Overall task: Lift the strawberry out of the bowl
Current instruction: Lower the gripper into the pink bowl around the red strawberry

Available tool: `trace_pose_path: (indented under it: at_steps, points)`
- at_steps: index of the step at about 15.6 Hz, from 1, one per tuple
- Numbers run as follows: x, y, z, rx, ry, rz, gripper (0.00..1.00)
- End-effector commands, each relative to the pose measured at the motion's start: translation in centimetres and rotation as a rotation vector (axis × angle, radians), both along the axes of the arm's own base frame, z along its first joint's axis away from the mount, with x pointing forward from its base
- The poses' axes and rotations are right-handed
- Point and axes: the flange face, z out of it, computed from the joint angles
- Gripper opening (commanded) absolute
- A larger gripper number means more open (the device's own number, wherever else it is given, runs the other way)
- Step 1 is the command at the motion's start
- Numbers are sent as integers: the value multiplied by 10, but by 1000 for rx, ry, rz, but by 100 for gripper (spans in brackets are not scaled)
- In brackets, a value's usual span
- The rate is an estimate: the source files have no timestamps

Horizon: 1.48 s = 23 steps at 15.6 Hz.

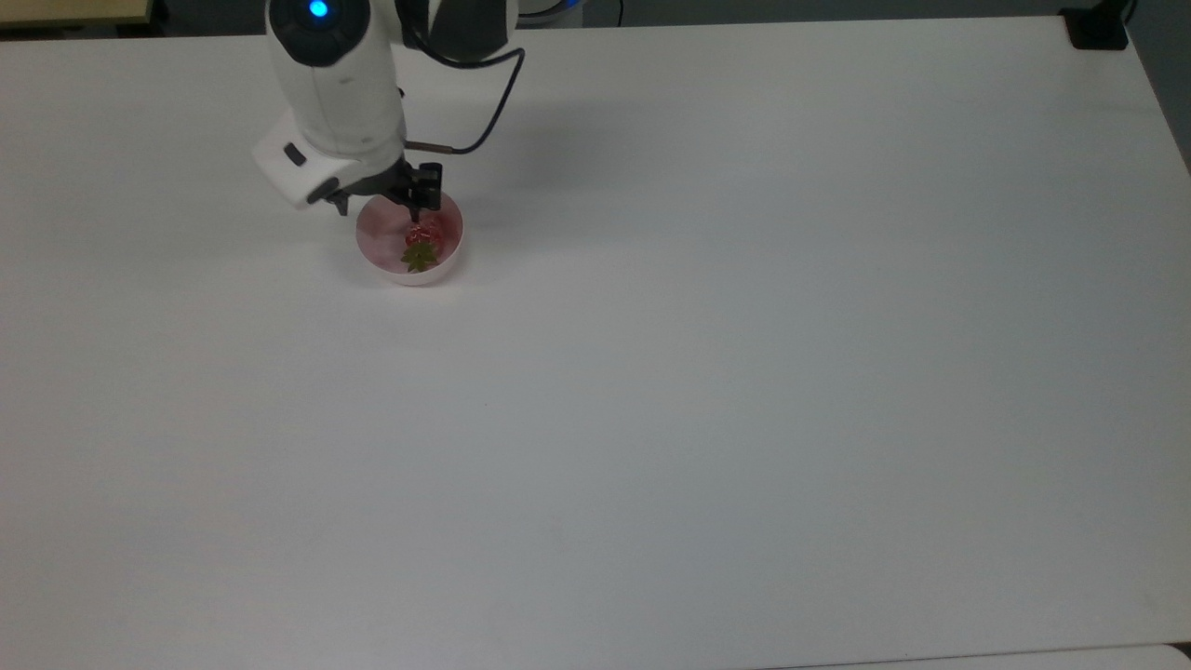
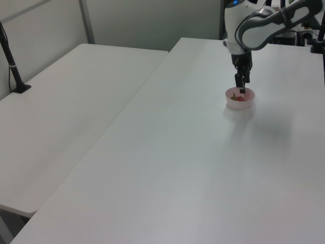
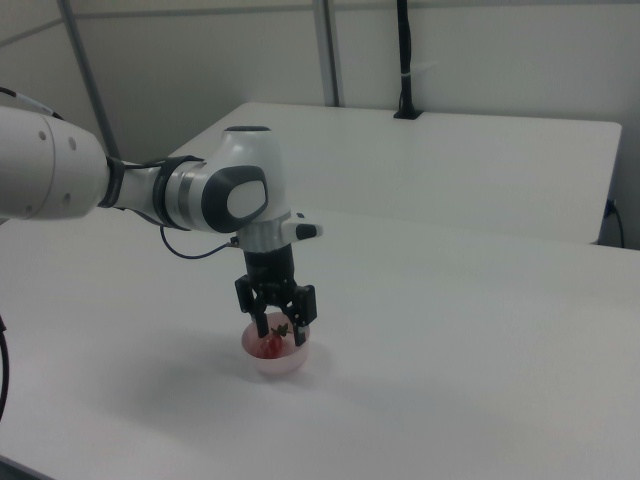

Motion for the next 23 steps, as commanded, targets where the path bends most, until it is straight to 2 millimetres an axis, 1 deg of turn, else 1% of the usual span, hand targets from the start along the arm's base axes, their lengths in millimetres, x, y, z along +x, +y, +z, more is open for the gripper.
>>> trace_pose_path:
  at_steps: [1,5,7,13,14,16,17,18,19,22,23]
  points:
    - [2,19,-10,55,-6,14,80]
    - [6,26,-19,68,-18,18,80]
    - [9,22,-27,70,-41,13,79]
    - [11,21,-39,72,-48,11,78]
    - [10,21,-38,74,-48,9,74]
    - [10,21,-37,76,-47,7,73]
    - [10,22,-37,77,-47,8,69]
    - [10,21,-36,76,-47,7,67]
    - [10,22,-35,76,-47,8,59]
    - [9,22,-33,76,-46,6,53]
    - [9,22,-31,76,-47,3,48]
